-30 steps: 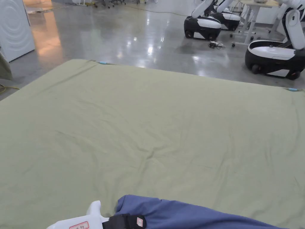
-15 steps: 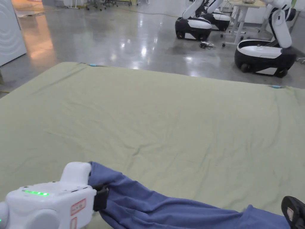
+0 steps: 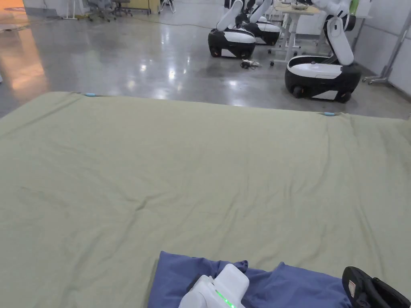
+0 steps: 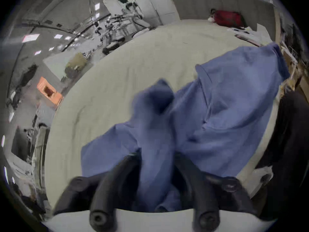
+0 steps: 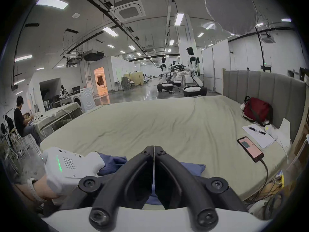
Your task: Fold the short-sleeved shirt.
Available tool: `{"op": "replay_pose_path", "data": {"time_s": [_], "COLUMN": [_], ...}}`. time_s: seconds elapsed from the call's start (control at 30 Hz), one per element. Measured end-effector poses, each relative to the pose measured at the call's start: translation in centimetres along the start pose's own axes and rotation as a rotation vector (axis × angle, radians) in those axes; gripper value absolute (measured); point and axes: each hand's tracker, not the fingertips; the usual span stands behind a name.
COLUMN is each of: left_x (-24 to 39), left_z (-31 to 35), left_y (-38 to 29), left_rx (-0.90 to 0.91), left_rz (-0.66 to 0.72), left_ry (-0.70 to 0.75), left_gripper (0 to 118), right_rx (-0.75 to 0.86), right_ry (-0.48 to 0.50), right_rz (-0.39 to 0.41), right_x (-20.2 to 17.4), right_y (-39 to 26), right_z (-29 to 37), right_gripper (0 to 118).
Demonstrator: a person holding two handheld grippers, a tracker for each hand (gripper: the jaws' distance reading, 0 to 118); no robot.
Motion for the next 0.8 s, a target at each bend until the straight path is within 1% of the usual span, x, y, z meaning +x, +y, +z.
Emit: {"op": "replay_pose_path", "data": {"time_s": [0.03, 0.07, 0.1, 0.17, 0.2, 0.23, 0.3, 0.33, 0.4, 0.43, 0.47, 0.5, 0.53, 0.57, 0.63, 0.67, 0.7, 0.73, 0.8], "left_x": [-0.5, -1.3, -2.6, -6.0, -7.4, -9.2, -11.8, -13.0, -14.1, -14.2, -13.6, -12.9, -12.1, -10.9, -8.3, -7.2, -6.4, -5.5, -4.5], "left_z": [0.6, 1.4, 2.3, 4.3, 4.8, 5.6, 6.3, 6.3, 5.1, 4.2, 3.4, 2.9, 2.5, 2.0, 0.7, 0.1, -0.4, -0.6, -0.5], "left_y": [0.0, 0.1, 0.3, -0.2, -0.7, -1.1, -2.7, -3.5, -4.7, -5.3, -5.4, -5.4, -5.2, -4.9, -4.4, -4.3, -4.1, -3.9, -3.4], "left_rx": [0.019, 0.032, 0.050, 0.122, 0.140, 0.173, 0.239, 0.255, 0.221, 0.200, 0.173, 0.173, 0.158, 0.117, 0.023, -0.008, 0.004, -0.010, 0.020], "left_rz": [0.029, 0.065, 0.125, 0.312, 0.383, 0.460, 0.598, 0.698, 0.843, 0.900, 0.928, 0.929, 0.925, 0.911, 0.920, 0.929, 0.916, 0.919, 0.935], "left_ry": [0.002, -0.056, -0.140, -0.395, -0.462, -0.498, -0.515, -0.515, -0.563, -0.604, -0.629, -0.642, -0.635, -0.644, -0.672, -0.640, -0.668, -0.714, -0.781], "left_gripper": [78, 88, 89, 89, 89, 89, 89, 89, 89, 86, 79, 62, 48, 38, 35, 31, 27, 27, 26], "right_rx": [0.002, 0.004, 0.006, 0.011, 0.012, 0.016, 0.021, 0.020, 0.015, 0.012, 0.007, 0.001, 0.000, -0.003, -0.005, -0.004, -0.004, -0.004, -0.004], "right_ry": [0.000, 0.001, 0.001, 0.007, 0.012, 0.015, 0.015, 0.017, 0.022, 0.022, 0.024, 0.024, 0.024, 0.025, 0.025, 0.022, 0.020, 0.017, 0.012], "right_rz": [0.002, 0.007, 0.010, 0.002, -0.005, -0.012, -0.019, -0.024, -0.036, -0.040, -0.043, -0.046, -0.050, -0.054, -0.059, -0.060, -0.060, -0.061, -0.063], "right_x": [0.2, 0.4, 0.6, 1.0, 1.2, 1.4, 1.5, 1.6, 1.8, 1.9, 2.0, 2.0, 2.0, 2.0, 2.1, 2.2, 2.3, 2.4, 2.7], "right_y": [0.1, 0.1, 0.1, 0.2, 0.2, 0.2, 0.2, 0.1, -0.1, -0.2, -0.3, -0.4, -0.5, -0.5, -0.6, -0.6, -0.6, -0.6, -0.6], "right_z": [0.2, 0.3, 0.3, 0.3, 0.3, 0.4, 0.3, 0.3, 0.2, 0.0, -0.1, -0.1, -0.1, -0.1, 0.0, 0.1, 0.2, 0.3, 0.5], "right_gripper": [6, 6, 6, 6, 6, 6, 6, 6, 6, 6, 6, 6, 6, 6, 6, 6, 6, 6, 6]}}
